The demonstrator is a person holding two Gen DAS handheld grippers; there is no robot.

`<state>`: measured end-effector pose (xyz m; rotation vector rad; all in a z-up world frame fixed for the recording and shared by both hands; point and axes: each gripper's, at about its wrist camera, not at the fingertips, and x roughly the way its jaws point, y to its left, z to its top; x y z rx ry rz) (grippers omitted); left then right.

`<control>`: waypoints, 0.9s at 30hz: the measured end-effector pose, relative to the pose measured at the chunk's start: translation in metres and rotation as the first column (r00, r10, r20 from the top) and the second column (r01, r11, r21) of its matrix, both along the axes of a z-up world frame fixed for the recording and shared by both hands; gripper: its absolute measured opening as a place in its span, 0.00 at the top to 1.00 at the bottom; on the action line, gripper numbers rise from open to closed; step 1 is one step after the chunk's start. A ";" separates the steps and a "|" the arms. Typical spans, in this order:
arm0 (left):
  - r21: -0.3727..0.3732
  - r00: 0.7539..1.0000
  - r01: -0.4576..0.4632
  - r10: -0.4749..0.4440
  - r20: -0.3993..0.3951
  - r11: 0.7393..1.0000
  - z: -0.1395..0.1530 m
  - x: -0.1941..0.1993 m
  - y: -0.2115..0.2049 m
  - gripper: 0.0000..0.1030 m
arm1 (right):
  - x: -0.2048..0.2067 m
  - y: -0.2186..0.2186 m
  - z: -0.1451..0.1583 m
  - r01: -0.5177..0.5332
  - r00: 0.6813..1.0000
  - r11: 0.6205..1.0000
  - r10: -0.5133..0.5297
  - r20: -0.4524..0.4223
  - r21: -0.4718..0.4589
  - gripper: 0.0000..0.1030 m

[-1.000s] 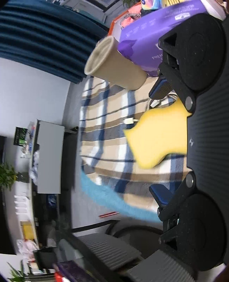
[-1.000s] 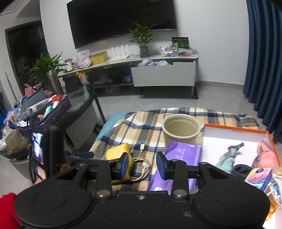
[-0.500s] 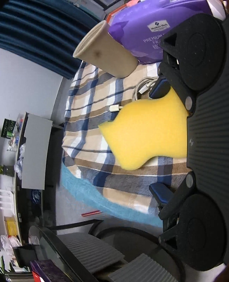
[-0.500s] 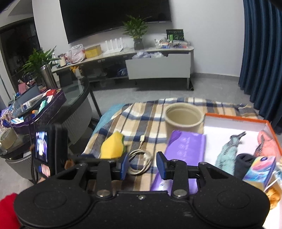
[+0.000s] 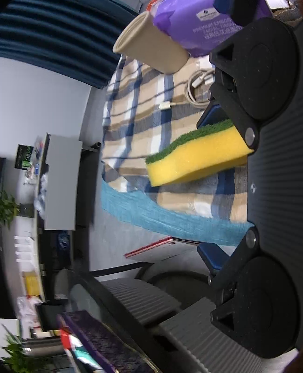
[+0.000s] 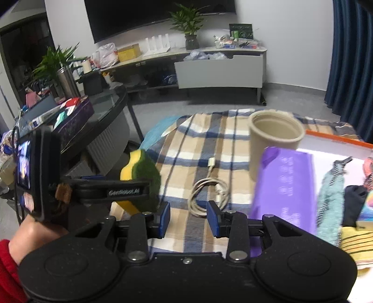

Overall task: Organize soft objects
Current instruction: 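Grasp and lift the white cable with the right gripper while the left gripper lifts the sponge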

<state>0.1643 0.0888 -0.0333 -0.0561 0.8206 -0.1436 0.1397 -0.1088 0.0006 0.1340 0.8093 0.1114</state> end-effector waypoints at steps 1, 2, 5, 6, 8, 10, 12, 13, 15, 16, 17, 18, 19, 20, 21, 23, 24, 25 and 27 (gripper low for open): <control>-0.021 1.000 0.006 -0.007 -0.012 1.000 -0.002 0.003 0.002 0.00 | 0.002 0.003 -0.004 -0.002 1.000 1.000 0.002 -0.006 0.001 0.58; -0.042 1.000 0.016 -0.017 -0.020 0.999 -0.003 0.006 0.002 0.00 | 0.004 0.004 -0.006 -0.001 1.000 1.000 0.001 -0.010 0.001 0.58; -0.032 0.997 0.074 -0.074 0.001 0.997 -0.004 0.009 -0.008 0.15 | 0.012 0.010 -0.015 0.017 1.000 1.000 -0.017 -0.020 -0.007 0.58; -0.024 0.995 0.098 -0.098 0.006 0.995 -0.005 0.012 -0.013 0.31 | 0.014 0.013 -0.018 0.026 0.999 1.000 -0.026 -0.020 -0.016 0.58; 0.008 0.993 0.118 -0.118 -0.002 0.993 -0.009 0.016 -0.019 0.54 | 0.017 0.017 -0.025 0.051 0.999 0.998 -0.051 -0.017 -0.044 0.58; 0.007 0.994 0.105 -0.105 -0.007 0.994 -0.011 0.019 -0.015 0.59 | 0.020 0.019 -0.031 0.069 0.997 0.996 -0.070 -0.016 -0.054 0.58; -0.053 0.996 0.090 -0.090 -0.014 0.995 -0.010 0.020 -0.005 0.61 | 0.025 0.021 -0.036 0.093 0.995 0.994 -0.094 -0.017 -0.055 0.58; -0.063 0.996 0.087 -0.088 -0.007 0.994 -0.008 0.020 -0.001 0.61 | 0.028 0.024 -0.039 0.105 0.994 0.993 -0.106 -0.012 -0.055 0.58; -0.079 0.995 0.096 -0.095 0.016 0.992 -0.001 0.017 0.005 0.61 | 0.033 0.030 -0.048 0.120 0.993 0.990 -0.120 0.005 -0.073 0.57; -0.086 0.995 0.101 -0.099 0.028 0.991 0.002 0.016 0.007 0.61 | 0.036 0.032 -0.052 0.127 0.992 0.988 -0.127 0.009 -0.085 0.57; -0.095 0.994 0.105 -0.102 0.037 0.990 0.004 0.014 0.009 0.61 | 0.039 0.034 -0.057 0.139 0.990 0.986 -0.138 0.015 -0.088 0.57; -0.112 0.993 0.110 -0.106 0.044 0.988 0.005 0.013 0.012 0.61 | 0.042 0.035 -0.061 0.148 0.989 0.985 -0.146 0.020 -0.086 0.57; -0.123 0.993 0.111 -0.106 0.047 0.986 0.006 0.013 0.015 0.61 | 0.045 0.035 -0.065 0.151 0.988 0.985 -0.150 0.021 -0.082 0.58; -0.137 0.993 0.115 -0.109 0.049 0.984 0.006 0.013 0.017 0.61 | 0.048 0.034 -0.068 0.155 0.988 0.985 -0.154 0.016 -0.073 0.58; -0.166 0.992 0.123 -0.116 0.049 0.978 0.007 0.014 0.019 0.61 | 0.051 0.033 -0.072 0.161 0.987 0.985 -0.161 0.012 -0.063 0.58; -0.209 0.992 0.126 -0.119 0.047 0.970 0.006 0.017 0.024 0.61 | 0.057 0.031 -0.079 0.163 0.987 0.985 -0.163 0.009 -0.048 0.60; -0.250 0.993 0.119 -0.114 0.033 0.961 0.004 0.020 0.029 0.61 | 0.060 0.030 -0.082 0.160 0.987 0.986 -0.160 0.012 -0.049 0.64; -0.287 0.995 0.102 -0.101 0.017 0.952 0.001 0.023 0.033 0.61 | 0.063 0.028 -0.086 0.161 0.987 0.986 -0.161 0.005 -0.050 0.69; -0.331 0.997 0.069 -0.077 -0.011 0.941 -0.005 0.027 0.042 0.61 | 0.066 0.025 -0.089 0.172 0.985 0.985 -0.171 0.011 -0.025 0.79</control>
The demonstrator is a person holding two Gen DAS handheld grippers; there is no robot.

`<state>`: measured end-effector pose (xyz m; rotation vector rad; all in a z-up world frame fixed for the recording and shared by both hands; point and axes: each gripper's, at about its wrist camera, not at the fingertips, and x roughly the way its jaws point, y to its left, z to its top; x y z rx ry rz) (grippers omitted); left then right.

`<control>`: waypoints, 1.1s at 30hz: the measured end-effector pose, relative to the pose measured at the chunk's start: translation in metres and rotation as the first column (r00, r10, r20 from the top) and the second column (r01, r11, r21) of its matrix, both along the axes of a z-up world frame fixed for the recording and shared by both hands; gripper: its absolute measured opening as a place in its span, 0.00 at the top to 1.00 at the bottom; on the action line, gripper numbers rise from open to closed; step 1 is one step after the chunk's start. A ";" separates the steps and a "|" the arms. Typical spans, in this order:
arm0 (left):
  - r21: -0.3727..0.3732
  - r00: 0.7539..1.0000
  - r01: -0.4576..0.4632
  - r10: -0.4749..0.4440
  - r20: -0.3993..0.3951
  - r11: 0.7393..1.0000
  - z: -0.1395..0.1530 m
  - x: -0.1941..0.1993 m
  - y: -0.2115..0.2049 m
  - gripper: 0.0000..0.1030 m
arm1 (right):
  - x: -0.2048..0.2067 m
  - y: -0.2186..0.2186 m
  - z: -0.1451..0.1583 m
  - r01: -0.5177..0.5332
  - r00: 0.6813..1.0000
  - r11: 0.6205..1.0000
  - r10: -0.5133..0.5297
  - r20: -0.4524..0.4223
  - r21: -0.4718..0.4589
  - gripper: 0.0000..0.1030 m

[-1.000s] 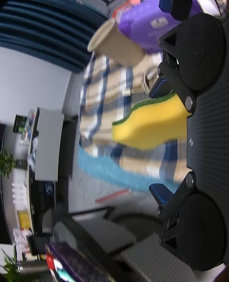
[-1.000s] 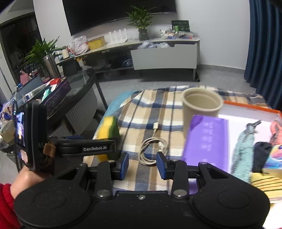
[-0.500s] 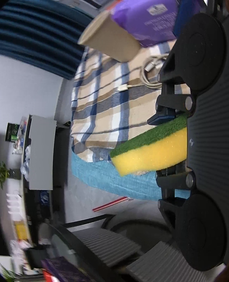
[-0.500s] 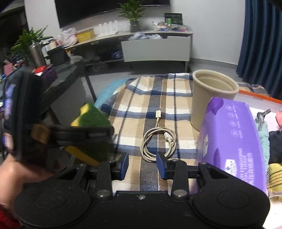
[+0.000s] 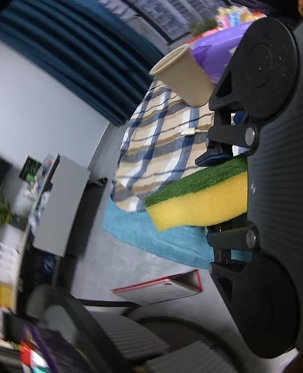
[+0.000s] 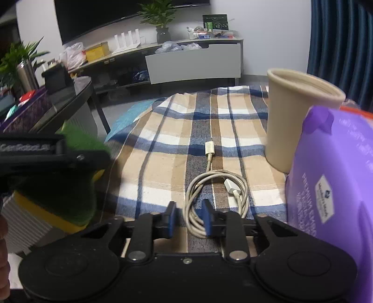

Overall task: Organize soft objects
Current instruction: 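Grasp and lift the white cable with the right gripper while the left gripper lifts the sponge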

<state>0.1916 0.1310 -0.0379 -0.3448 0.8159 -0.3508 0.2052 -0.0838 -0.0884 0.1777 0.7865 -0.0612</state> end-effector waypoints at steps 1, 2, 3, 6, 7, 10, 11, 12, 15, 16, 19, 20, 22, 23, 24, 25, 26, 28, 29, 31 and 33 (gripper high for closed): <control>-0.010 1.000 -0.002 0.002 -0.004 1.000 0.000 0.001 0.001 0.61 | 0.002 0.001 0.000 -0.004 1.000 1.000 0.004 0.001 -0.001 0.83; -0.029 1.000 0.003 -0.003 -0.010 1.000 -0.001 0.001 0.003 0.61 | 0.003 0.002 0.000 -0.011 1.000 1.000 0.011 0.005 -0.009 0.83; -0.048 1.000 0.007 -0.007 -0.013 0.999 -0.001 0.001 0.004 0.61 | 0.003 0.005 0.000 -0.016 1.000 1.000 0.016 0.010 -0.020 0.85; -0.117 0.999 -0.006 0.002 -0.038 0.993 -0.004 0.002 0.013 0.61 | -0.001 0.014 0.000 -0.075 0.997 0.997 0.075 0.032 0.007 0.86; -0.120 0.999 -0.007 0.003 -0.040 0.993 -0.005 0.003 0.015 0.61 | -0.004 0.016 0.001 -0.097 0.995 0.995 0.096 0.038 0.030 0.86; -0.087 1.000 0.018 -0.018 0.003 0.996 0.003 -0.002 0.010 0.61 | -0.008 0.022 0.005 -0.126 0.991 0.992 0.125 0.051 0.023 0.86; -0.084 0.999 0.031 -0.029 0.020 0.996 0.006 -0.004 0.009 0.61 | -0.009 0.022 0.007 -0.124 0.991 0.992 0.123 0.052 0.019 0.86; -0.101 0.999 0.038 -0.035 0.033 0.994 0.008 -0.006 0.010 0.61 | -0.010 0.021 0.009 -0.122 0.991 0.992 0.121 0.055 0.019 0.86; -0.194 1.000 -0.002 0.007 0.023 0.981 0.008 -0.006 0.024 0.60 | -0.014 0.015 0.015 -0.116 0.992 0.993 0.114 0.060 0.024 0.86; -0.193 0.999 -0.040 0.046 0.025 0.980 0.008 -0.007 0.028 0.61 | -0.015 0.013 0.016 -0.115 0.992 0.993 0.113 0.061 0.033 0.86; -0.167 0.989 -0.134 0.141 0.036 0.977 0.013 -0.010 0.042 0.62 | -0.017 0.010 0.019 -0.120 0.991 0.992 0.116 0.067 0.051 0.86; -0.173 0.987 -0.148 0.157 0.038 0.974 0.015 -0.011 0.045 0.62 | -0.018 0.010 0.019 -0.126 0.990 0.990 0.122 0.069 0.058 0.86; -0.146 0.985 -0.158 0.167 0.052 0.977 0.019 -0.014 0.043 0.63 | -0.020 0.013 0.023 -0.138 0.988 0.987 0.132 0.078 0.079 0.86; -0.122 0.985 -0.152 0.160 0.063 0.981 0.022 -0.016 0.040 0.63 | -0.022 0.014 0.026 -0.148 0.986 0.986 0.141 0.087 0.083 0.86; -0.100 0.986 -0.143 0.150 0.072 0.985 0.026 -0.018 0.035 0.63 | -0.024 0.017 0.029 -0.159 0.984 0.984 0.151 0.097 0.082 0.86; -0.077 0.987 -0.133 0.139 0.083 0.988 0.028 -0.019 0.029 0.63 | -0.025 0.018 0.033 -0.166 0.982 0.983 0.157 0.106 0.077 0.86; -0.041 0.987 -0.122 0.125 0.096 0.992 0.032 -0.021 0.022 0.63 | -0.026 0.020 0.037 -0.171 0.980 0.983 0.163 0.115 0.069 0.86; 0.001 0.988 -0.104 0.103 0.112 0.995 0.035 -0.023 0.014 0.66 | -0.028 0.018 0.044 -0.174 0.978 0.983 0.165 0.131 0.064 0.86; 0.009 0.989 -0.094 0.093 0.116 0.995 0.037 -0.025 0.009 0.68 | -0.031 0.016 0.047 -0.169 0.977 0.984 0.159 0.142 0.061 0.86; 0.008 0.990 -0.077 0.075 0.119 0.997 0.038 -0.030 0.006 0.69 | -0.037 0.012 0.055 -0.165 0.974 0.984 0.152 0.166 0.071 0.86; 0.012 0.990 -0.064 0.062 0.125 0.998 0.037 -0.033 0.005 0.70 | -0.042 0.009 0.064 -0.167 0.971 0.983 0.149 0.187 0.082 0.86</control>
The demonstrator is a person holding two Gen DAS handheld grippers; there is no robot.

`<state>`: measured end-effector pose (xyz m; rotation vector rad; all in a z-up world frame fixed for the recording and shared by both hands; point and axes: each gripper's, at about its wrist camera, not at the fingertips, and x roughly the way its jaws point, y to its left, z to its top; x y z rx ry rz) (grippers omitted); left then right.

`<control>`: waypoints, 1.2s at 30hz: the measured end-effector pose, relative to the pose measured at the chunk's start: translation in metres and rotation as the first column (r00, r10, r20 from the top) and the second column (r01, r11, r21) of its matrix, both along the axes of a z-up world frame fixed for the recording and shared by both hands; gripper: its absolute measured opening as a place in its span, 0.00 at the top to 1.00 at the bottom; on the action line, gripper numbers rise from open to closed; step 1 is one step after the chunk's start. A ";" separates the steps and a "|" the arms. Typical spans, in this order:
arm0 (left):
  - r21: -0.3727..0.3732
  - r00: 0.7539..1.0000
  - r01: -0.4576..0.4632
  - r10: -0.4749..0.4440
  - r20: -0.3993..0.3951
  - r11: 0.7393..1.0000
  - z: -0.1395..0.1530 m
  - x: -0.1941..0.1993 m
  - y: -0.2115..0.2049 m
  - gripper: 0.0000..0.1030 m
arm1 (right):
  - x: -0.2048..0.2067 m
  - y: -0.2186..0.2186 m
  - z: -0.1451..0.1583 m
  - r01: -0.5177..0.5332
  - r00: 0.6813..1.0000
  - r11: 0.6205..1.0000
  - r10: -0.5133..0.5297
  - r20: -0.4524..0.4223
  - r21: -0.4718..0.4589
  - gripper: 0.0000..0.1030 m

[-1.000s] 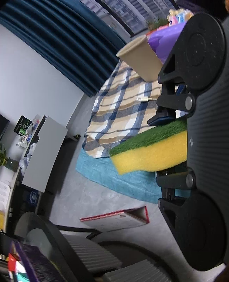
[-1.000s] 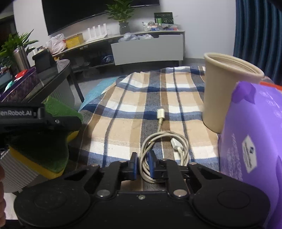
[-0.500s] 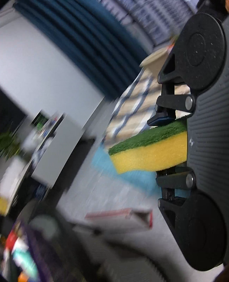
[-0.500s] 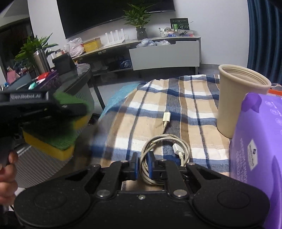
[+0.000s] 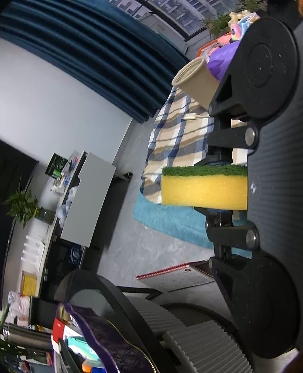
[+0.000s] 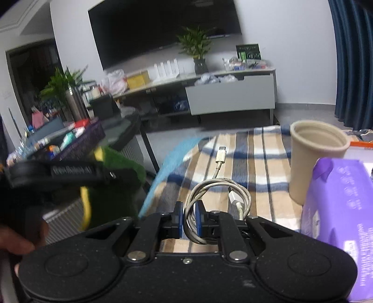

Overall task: Organize soft objects
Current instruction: 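Grasp and lift the white cable with the right gripper while the left gripper lifts the sponge, then carry the sponge and white cable over the box with both grippers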

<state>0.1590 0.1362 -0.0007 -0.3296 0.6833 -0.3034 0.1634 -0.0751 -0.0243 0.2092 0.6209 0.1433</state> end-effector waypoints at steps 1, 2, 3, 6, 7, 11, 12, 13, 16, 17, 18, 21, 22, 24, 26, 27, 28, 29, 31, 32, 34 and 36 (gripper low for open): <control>0.001 1.000 0.009 -0.009 0.003 1.000 0.000 -0.001 -0.002 0.70 | -0.002 0.000 0.004 0.002 1.000 1.000 -0.002 0.009 -0.001 0.86; 0.008 1.000 0.021 -0.021 0.009 1.000 0.001 -0.003 -0.005 0.70 | -0.005 -0.001 0.009 0.005 1.000 1.000 -0.005 0.018 -0.005 0.86; 0.019 0.999 0.033 -0.034 0.012 0.999 0.002 -0.005 -0.009 0.70 | -0.007 -0.002 0.013 0.006 1.000 1.000 -0.006 0.027 -0.004 0.86; 0.035 0.998 0.047 -0.048 0.037 0.998 0.009 -0.010 -0.016 0.70 | -0.016 -0.004 0.026 0.011 0.998 1.000 -0.011 0.060 0.002 0.86; 0.039 0.998 0.048 -0.049 0.046 0.998 0.013 -0.010 -0.019 0.70 | -0.019 -0.005 0.031 0.010 0.997 1.000 -0.011 0.071 0.002 0.86; 0.083 0.995 0.039 -0.047 0.092 0.996 0.029 -0.021 -0.030 0.70 | -0.029 -0.010 0.049 0.021 0.994 1.000 -0.022 0.109 0.010 0.86; 0.094 0.994 0.032 -0.041 0.102 0.995 0.034 -0.023 -0.032 0.70 | -0.031 -0.012 0.052 0.024 0.993 1.000 -0.026 0.116 0.015 0.86; 0.102 0.993 0.026 -0.037 0.109 0.994 0.037 -0.027 -0.036 0.70 | -0.034 -0.014 0.056 0.028 0.992 0.999 -0.030 0.125 0.018 0.86; 0.130 0.992 0.013 -0.029 0.121 0.991 0.044 -0.035 -0.044 0.70 | -0.041 -0.017 0.064 0.029 0.990 0.999 -0.031 0.141 0.017 0.86; 0.142 0.992 0.007 -0.025 0.126 0.990 0.047 -0.037 -0.048 0.70 | -0.042 -0.019 0.067 0.030 0.988 0.999 -0.033 0.148 0.020 0.86; 0.150 0.991 -0.001 -0.019 0.131 0.989 0.050 -0.039 -0.051 0.70 | -0.045 -0.020 0.070 0.031 0.987 0.999 -0.035 0.154 0.023 0.86; 0.150 0.991 -0.020 0.000 0.133 0.989 0.053 -0.044 -0.057 0.70 | -0.051 -0.026 0.076 0.035 0.985 0.999 -0.038 0.166 0.023 0.86; 0.153 0.991 -0.025 0.004 0.135 0.988 0.054 -0.045 -0.060 0.70 | -0.053 -0.028 0.078 0.037 0.985 0.999 -0.040 0.167 0.022 0.86; 0.157 0.991 -0.028 0.007 0.135 0.987 0.056 -0.047 -0.065 0.70 | -0.057 -0.032 0.080 0.041 0.984 0.999 -0.043 0.170 0.018 0.86; 0.162 0.991 -0.028 0.006 0.136 0.986 0.057 -0.050 -0.070 0.70 | -0.061 -0.036 0.082 0.043 0.984 0.999 -0.046 0.173 0.020 0.86; 0.167 0.991 -0.027 0.004 0.136 0.986 0.057 -0.051 -0.074 0.70 | -0.062 -0.038 0.084 0.045 0.983 0.999 -0.048 0.176 0.020 0.86; 0.169 0.991 -0.023 0.000 0.135 0.985 0.057 -0.053 -0.076 0.70 | -0.063 -0.040 0.084 0.048 0.983 0.999 -0.051 0.179 0.020 0.86; 0.171 0.991 -0.019 -0.004 0.135 0.985 0.057 -0.055 -0.079 0.70 | -0.064 -0.043 0.085 0.049 0.982 0.999 -0.052 0.179 0.022 0.86; 0.176 0.991 -0.017 -0.007 0.136 0.984 0.057 -0.058 -0.084 0.70 | -0.068 -0.046 0.086 0.054 0.982 0.998 -0.058 0.180 0.026 0.86; 0.174 0.991 -0.015 -0.009 0.135 0.985 0.057 -0.060 -0.086 0.70 | -0.069 -0.049 0.086 0.055 0.982 0.998 -0.059 0.181 0.025 0.86; 0.176 0.991 -0.016 -0.008 0.135 0.984 0.057 -0.063 -0.090 0.70 | -0.073 -0.053 0.087 0.056 0.981 0.998 -0.060 0.183 0.026 0.86; 0.174 0.991 -0.016 -0.007 0.135 0.985 0.058 -0.066 -0.093 0.70 | -0.076 -0.057 0.088 0.056 0.981 0.998 -0.060 0.186 0.028 0.86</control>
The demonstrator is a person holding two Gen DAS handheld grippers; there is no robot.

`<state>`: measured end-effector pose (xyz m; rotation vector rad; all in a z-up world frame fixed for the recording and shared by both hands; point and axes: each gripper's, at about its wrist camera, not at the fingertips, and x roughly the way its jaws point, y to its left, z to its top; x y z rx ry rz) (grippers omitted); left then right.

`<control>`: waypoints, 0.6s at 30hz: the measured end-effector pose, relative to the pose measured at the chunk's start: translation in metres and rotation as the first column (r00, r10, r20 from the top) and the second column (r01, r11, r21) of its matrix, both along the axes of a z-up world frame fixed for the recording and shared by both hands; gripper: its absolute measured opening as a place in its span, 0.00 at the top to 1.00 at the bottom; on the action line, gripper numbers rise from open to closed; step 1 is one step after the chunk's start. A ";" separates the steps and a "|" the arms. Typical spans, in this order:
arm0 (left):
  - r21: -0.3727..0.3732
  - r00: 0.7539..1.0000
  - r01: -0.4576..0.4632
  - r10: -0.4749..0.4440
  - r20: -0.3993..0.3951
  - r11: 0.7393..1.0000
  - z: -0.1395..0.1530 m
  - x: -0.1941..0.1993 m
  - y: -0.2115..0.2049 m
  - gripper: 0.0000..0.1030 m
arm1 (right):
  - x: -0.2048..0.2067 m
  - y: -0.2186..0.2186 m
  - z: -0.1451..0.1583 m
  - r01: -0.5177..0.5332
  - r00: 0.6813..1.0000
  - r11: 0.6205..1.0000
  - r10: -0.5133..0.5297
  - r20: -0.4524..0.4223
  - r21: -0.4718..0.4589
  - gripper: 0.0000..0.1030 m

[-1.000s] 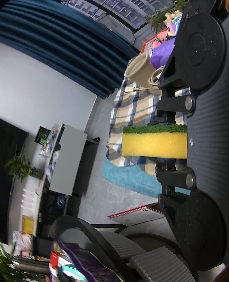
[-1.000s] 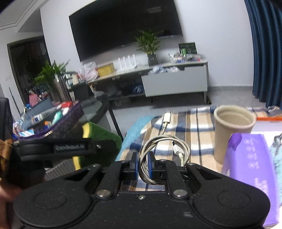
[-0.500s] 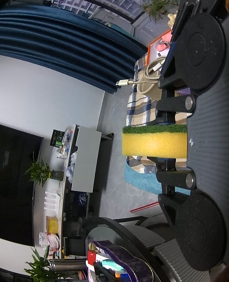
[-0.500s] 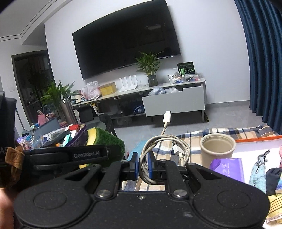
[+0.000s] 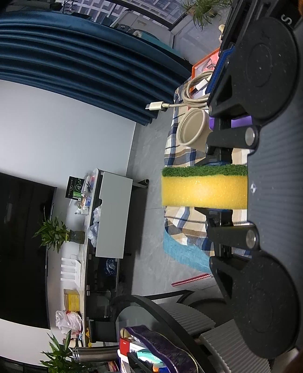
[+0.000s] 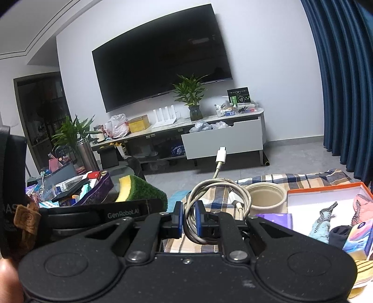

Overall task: Organize soft objects
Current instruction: 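Carry the sponge and white cable over the box with both grippers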

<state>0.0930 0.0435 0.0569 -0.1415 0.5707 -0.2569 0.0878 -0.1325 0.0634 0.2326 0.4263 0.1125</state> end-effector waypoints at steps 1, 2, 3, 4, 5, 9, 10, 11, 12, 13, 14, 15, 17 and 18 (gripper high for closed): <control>-0.002 1.000 -0.001 0.001 0.000 1.000 0.000 -0.001 -0.002 0.70 | -0.001 -0.002 0.001 0.000 1.000 1.000 0.000 0.002 -0.001 0.86; -0.006 1.000 -0.002 0.002 0.000 1.000 0.000 -0.002 -0.003 0.70 | -0.003 -0.003 0.001 -0.002 1.000 1.000 0.002 0.004 -0.002 0.86; -0.009 1.000 -0.004 0.004 0.002 1.000 0.001 -0.004 -0.005 0.70 | -0.004 -0.006 0.002 -0.006 1.000 1.000 0.006 0.007 -0.005 0.86; -0.011 1.000 -0.008 0.008 0.004 1.000 0.001 -0.005 -0.008 0.70 | -0.005 -0.007 0.003 -0.010 1.000 1.000 0.010 0.009 -0.009 0.86; -0.015 1.000 -0.012 0.013 0.004 1.000 0.002 -0.006 -0.010 0.70 | -0.006 -0.009 0.004 -0.013 1.000 1.000 0.014 0.010 -0.013 0.86; -0.022 1.000 -0.016 0.016 -0.002 1.000 0.002 -0.009 -0.020 0.70 | -0.011 -0.019 0.008 -0.017 1.000 1.000 0.018 0.021 -0.019 0.86; -0.024 1.000 -0.015 0.015 -0.006 1.000 0.003 -0.009 -0.022 0.70 | -0.013 -0.022 0.008 -0.013 1.000 1.000 0.014 0.024 -0.017 0.86; -0.028 1.000 -0.013 0.013 -0.010 1.000 0.003 -0.009 -0.025 0.70 | -0.014 -0.026 0.009 -0.010 1.000 1.000 0.010 0.025 -0.013 0.86; -0.029 1.000 -0.010 0.010 -0.012 1.000 0.004 -0.009 -0.026 0.70 | -0.016 -0.029 0.009 -0.006 1.000 1.000 0.006 0.026 -0.010 0.86; -0.026 1.000 -0.009 0.009 -0.012 1.000 0.004 -0.010 -0.028 0.70 | -0.018 -0.033 0.009 -0.002 1.000 1.000 0.003 0.029 -0.008 0.86; -0.023 1.000 -0.009 0.008 -0.013 1.000 0.004 -0.010 -0.030 0.70 | -0.019 -0.037 0.009 0.001 1.000 1.000 -0.001 0.031 -0.005 0.86; -0.021 1.000 -0.006 0.006 -0.016 1.000 0.004 -0.010 -0.032 0.70 | -0.020 -0.040 0.010 0.003 0.999 1.000 -0.003 0.032 -0.001 0.86; -0.024 1.000 -0.006 0.005 -0.023 1.000 0.003 -0.011 -0.037 0.70 | -0.021 -0.046 0.010 0.006 0.999 1.000 -0.006 0.032 0.006 0.86; -0.024 1.000 -0.006 0.006 -0.026 1.000 0.003 -0.012 -0.038 0.70 | -0.022 -0.049 0.010 0.007 0.999 1.000 -0.008 0.033 0.005 0.86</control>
